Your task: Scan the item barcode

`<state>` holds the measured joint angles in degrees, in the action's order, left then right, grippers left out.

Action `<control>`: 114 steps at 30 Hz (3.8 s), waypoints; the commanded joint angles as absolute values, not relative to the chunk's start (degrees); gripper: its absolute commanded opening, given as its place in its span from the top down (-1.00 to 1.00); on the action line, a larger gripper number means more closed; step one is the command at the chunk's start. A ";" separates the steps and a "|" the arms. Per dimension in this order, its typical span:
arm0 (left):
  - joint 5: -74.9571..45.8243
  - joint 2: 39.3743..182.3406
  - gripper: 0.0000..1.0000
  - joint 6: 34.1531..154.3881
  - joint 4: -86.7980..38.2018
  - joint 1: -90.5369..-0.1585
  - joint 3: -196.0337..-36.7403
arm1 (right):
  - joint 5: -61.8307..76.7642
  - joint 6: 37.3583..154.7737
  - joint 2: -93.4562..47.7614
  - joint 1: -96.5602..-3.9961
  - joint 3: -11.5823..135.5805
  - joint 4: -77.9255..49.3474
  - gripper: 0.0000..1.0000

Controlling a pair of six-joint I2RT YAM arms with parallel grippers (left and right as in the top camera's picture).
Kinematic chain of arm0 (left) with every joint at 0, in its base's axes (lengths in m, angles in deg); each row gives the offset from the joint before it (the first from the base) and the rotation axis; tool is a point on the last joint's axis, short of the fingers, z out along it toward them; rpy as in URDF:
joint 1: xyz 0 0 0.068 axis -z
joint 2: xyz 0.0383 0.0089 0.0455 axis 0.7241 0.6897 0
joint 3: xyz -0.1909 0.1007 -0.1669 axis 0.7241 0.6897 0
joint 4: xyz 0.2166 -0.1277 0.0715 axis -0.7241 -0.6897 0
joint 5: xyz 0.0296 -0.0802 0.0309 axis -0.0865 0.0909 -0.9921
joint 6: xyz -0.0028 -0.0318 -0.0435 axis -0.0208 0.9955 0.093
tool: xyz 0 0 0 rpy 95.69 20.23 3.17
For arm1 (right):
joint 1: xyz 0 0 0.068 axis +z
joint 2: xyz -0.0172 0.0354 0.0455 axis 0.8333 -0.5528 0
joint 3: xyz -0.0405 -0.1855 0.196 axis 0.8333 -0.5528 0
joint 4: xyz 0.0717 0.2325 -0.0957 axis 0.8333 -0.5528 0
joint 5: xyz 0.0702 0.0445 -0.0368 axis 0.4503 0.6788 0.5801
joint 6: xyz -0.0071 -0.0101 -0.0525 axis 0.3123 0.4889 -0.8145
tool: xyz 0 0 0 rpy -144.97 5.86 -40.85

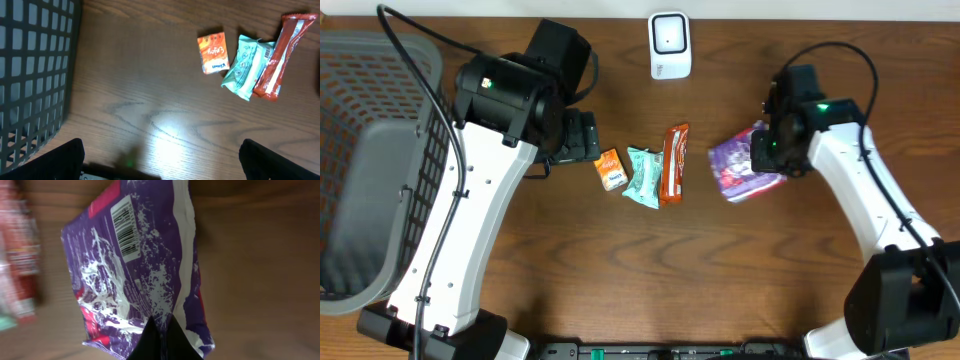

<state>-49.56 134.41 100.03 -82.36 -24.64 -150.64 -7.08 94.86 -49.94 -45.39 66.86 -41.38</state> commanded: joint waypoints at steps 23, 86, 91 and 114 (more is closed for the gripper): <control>-49.67 134.41 -0.96 100.27 -85.20 -24.79 -151.12 | -10.47 96.87 -49.37 -41.52 66.34 -35.28 -0.42; -49.67 134.41 -0.96 100.27 -85.20 -24.79 -151.12 | 31.89 88.79 -49.15 -82.11 45.70 -26.15 -0.98; -49.67 134.41 -0.96 100.27 -85.20 -24.79 -151.12 | 29.05 88.79 -49.15 -82.11 45.70 -26.67 -0.99; -49.67 134.41 -0.96 100.27 -85.20 -24.79 -151.12 | 37.49 85.38 -49.17 -80.08 42.95 -18.85 -0.96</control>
